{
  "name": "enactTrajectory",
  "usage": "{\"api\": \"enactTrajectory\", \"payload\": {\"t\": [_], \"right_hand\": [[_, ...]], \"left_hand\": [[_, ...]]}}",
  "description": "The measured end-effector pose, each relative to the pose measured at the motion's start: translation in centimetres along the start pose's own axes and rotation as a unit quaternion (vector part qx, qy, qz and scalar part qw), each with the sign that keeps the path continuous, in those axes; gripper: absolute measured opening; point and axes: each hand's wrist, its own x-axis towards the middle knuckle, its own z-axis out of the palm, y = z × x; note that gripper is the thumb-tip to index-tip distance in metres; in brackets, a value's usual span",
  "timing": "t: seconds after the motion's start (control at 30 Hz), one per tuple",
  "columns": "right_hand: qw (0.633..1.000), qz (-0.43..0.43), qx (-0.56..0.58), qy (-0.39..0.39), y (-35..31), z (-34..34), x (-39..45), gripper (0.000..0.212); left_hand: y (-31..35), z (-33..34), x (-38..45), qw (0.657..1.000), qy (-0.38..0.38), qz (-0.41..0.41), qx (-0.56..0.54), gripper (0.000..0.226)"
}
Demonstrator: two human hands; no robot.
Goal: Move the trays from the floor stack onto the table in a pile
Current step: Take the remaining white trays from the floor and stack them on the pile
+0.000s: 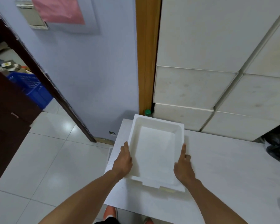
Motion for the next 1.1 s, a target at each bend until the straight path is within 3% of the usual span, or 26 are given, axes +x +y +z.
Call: {"api": "enactTrajectory", "payload": {"t": [0.1, 0.2, 0.33, 0.47, 0.63, 0.73, 0.83, 0.93, 1.1], "right_hand": [[0.983, -0.014, -0.146, 0.107, -1.1, 0.0, 0.5, 0.087], [0.965, -0.077, -0.154, 0.196, -4.8, 0.1, 1.4, 0.073], [0.955, -0.154, -0.113, 0.227, -12.6, 1.5, 1.6, 0.057], [0.943, -0.245, -0.089, 0.206, -20.6, 5.3, 0.8, 0.047], [0.922, -0.359, -0.063, 0.130, -28.7, 12.3, -1.7, 0.040], [0.923, -0.375, -0.070, 0.048, -32.0, 17.4, -3.1, 0.037], [0.926, -0.326, -0.121, -0.145, -33.4, 23.3, -2.9, 0.036], [0.902, -0.224, -0.174, -0.325, -33.0, 28.7, -1.2, 0.036], [0.887, -0.125, -0.194, -0.399, -31.1, 35.5, 2.5, 0.030]], "left_hand": [[-1.3, -2.3, 0.1, 0.999, -0.034, 0.042, 0.008, 0.046], [-2.7, -5.1, 0.1, 0.999, -0.029, 0.040, -0.022, 0.043], [-6.7, -8.7, 0.7, 0.999, 0.030, -0.004, -0.025, 0.043], [-12.9, -12.3, 1.2, 0.997, 0.046, -0.062, -0.025, 0.036], [-22.1, -15.6, 2.2, 0.990, 0.035, -0.131, -0.036, 0.028], [-27.3, -16.3, 3.1, 0.983, 0.019, -0.175, -0.052, 0.025], [-31.9, -16.3, 4.9, 0.977, 0.006, -0.205, -0.062, 0.023], [-35.9, -15.8, 7.9, 0.975, -0.011, -0.215, -0.062, 0.023], [-40.8, -14.0, 13.9, 0.974, -0.028, -0.221, -0.031, 0.022]]}}
